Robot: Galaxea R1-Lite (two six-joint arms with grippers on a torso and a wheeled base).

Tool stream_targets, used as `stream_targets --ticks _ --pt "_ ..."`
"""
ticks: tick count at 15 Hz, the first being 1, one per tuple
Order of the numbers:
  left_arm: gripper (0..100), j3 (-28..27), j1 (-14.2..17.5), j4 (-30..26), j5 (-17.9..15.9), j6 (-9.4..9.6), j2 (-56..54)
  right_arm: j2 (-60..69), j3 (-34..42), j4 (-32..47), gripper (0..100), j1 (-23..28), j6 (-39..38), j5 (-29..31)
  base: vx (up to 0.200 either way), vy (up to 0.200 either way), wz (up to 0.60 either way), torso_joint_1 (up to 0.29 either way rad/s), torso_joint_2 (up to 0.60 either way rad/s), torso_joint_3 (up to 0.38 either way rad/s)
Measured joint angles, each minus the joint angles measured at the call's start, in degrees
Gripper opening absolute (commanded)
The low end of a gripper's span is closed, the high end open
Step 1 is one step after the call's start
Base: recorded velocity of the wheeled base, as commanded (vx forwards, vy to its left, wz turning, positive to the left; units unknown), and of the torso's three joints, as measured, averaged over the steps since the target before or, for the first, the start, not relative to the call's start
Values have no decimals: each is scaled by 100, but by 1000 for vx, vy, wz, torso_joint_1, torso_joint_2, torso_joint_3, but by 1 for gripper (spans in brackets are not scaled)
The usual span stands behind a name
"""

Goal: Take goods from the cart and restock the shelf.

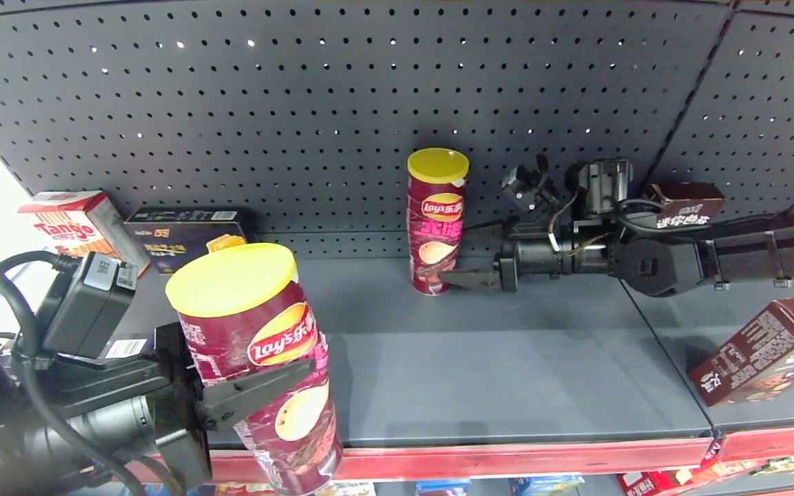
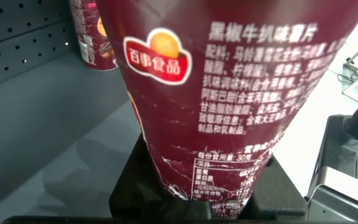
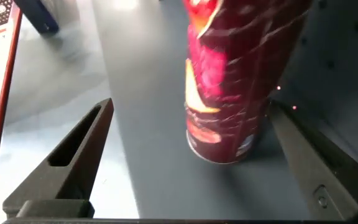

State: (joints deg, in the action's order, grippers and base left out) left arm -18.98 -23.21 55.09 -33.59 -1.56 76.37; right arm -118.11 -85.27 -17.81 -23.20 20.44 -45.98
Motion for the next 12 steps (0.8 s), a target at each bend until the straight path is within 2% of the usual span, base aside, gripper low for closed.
stream_targets --ticks 3,6,9,12 --pt "0 7 0 0 0 0 2 172 658 -315 100 -55 2 4 0 0 0 0 0 0" --pt "0 11 -5 0 0 1 2 378 1002 -402 100 -94 0 11 0 0 0 0 0 0" --pt "0 20 0 0 0 0 0 434 1030 -492 100 -39 -13 329 0 0 0 0 0 0" --pt "0 22 -5 0 0 4 2 229 639 -679 100 -78 -327 813 0 0 0 0 0 0"
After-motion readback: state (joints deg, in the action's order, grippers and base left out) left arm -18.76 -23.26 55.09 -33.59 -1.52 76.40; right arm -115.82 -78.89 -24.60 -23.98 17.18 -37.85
